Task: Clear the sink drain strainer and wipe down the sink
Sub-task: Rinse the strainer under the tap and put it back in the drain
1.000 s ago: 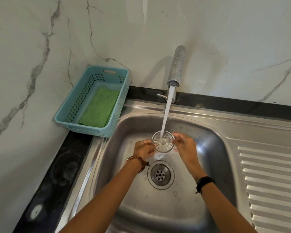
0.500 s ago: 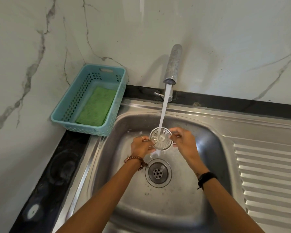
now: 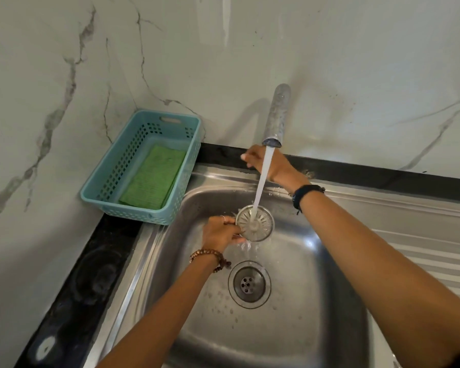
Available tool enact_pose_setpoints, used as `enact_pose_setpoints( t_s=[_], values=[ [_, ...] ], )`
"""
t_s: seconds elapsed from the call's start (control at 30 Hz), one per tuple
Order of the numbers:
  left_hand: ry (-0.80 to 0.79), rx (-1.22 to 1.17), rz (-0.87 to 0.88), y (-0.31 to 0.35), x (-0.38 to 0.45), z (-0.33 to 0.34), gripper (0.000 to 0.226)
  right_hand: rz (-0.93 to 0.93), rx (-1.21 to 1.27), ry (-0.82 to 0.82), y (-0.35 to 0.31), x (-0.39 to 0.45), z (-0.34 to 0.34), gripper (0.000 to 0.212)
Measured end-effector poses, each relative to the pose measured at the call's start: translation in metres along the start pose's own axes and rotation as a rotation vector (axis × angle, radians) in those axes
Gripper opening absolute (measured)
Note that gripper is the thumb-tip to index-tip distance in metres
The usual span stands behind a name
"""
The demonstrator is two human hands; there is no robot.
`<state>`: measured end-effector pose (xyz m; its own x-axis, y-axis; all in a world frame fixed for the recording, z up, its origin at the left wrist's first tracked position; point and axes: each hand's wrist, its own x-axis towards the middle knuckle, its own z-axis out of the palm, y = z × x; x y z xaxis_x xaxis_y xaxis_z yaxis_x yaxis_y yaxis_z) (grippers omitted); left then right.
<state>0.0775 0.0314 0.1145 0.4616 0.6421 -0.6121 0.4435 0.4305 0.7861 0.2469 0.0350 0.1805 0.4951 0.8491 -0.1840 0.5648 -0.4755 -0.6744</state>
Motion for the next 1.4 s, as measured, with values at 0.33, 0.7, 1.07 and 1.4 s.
enact_pose_setpoints(
  t_s=[0.33,0.7,1.07,1.4],
  values=[
    [0.015,-0.034,0.021,-0.005,-0.005,-0.011,0.014,0.303,1.107,0.184,0.066,-0.067,0.029,0.031],
    [0.107,0.376,0.312,-0.027,-0.052,0.0,0.007,0.187,0.495,0.287,0.071,-0.171,0.094,0.015],
    [0.208,0.449,0.61,-0.015,-0.095,-0.021,0.002,-0.221,0.068,0.448,0.036,-0.207,0.061,0.016],
    [0.333,0.345,0.767,-0.019,-0.108,-0.023,0.006,-0.274,-0.108,0.472,0.021,-0.218,0.053,0.021]
  ],
)
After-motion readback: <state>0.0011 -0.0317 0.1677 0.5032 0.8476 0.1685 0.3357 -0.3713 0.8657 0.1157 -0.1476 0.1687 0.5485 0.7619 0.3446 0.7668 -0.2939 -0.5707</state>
